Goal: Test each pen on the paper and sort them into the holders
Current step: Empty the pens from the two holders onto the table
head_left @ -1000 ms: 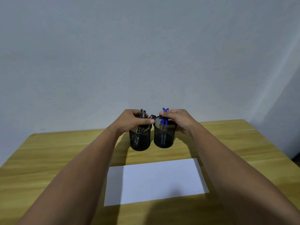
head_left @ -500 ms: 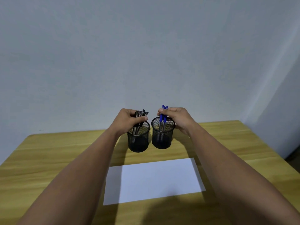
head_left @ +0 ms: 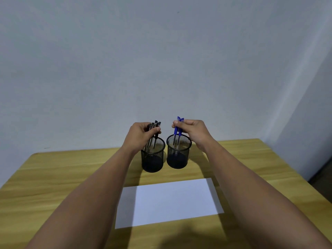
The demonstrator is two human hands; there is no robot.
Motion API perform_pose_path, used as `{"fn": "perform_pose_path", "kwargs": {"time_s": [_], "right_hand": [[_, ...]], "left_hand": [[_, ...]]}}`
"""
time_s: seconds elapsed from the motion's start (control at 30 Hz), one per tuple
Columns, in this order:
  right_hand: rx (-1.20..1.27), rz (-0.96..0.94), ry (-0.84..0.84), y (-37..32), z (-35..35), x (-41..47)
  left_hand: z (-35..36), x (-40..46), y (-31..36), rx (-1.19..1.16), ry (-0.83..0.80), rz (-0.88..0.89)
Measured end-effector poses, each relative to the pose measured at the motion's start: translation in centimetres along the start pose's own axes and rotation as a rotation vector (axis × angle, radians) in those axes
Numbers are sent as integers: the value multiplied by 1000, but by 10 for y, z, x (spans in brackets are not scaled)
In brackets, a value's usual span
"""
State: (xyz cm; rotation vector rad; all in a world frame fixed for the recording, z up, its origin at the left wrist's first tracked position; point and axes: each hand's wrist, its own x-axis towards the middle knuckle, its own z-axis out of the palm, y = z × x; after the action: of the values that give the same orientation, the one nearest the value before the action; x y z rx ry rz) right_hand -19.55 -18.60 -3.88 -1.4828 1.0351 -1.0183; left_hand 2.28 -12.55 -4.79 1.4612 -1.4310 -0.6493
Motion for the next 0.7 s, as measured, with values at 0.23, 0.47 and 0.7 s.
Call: {"fn": "perform_pose_path", "kwargs": {"time_s": [0.23, 0.47, 0.7], "right_hand": [[16, -115, 99, -34, -1, -7], [88, -163, 86, -99, 10, -39], [94, -161, -1, -131, 50, -76]], "left_hand": [[-7, -2, 35, -157, 121, 62], [-35, -21, 89, -148, 183, 103], [-97, -67, 120, -144, 114, -5]]}}
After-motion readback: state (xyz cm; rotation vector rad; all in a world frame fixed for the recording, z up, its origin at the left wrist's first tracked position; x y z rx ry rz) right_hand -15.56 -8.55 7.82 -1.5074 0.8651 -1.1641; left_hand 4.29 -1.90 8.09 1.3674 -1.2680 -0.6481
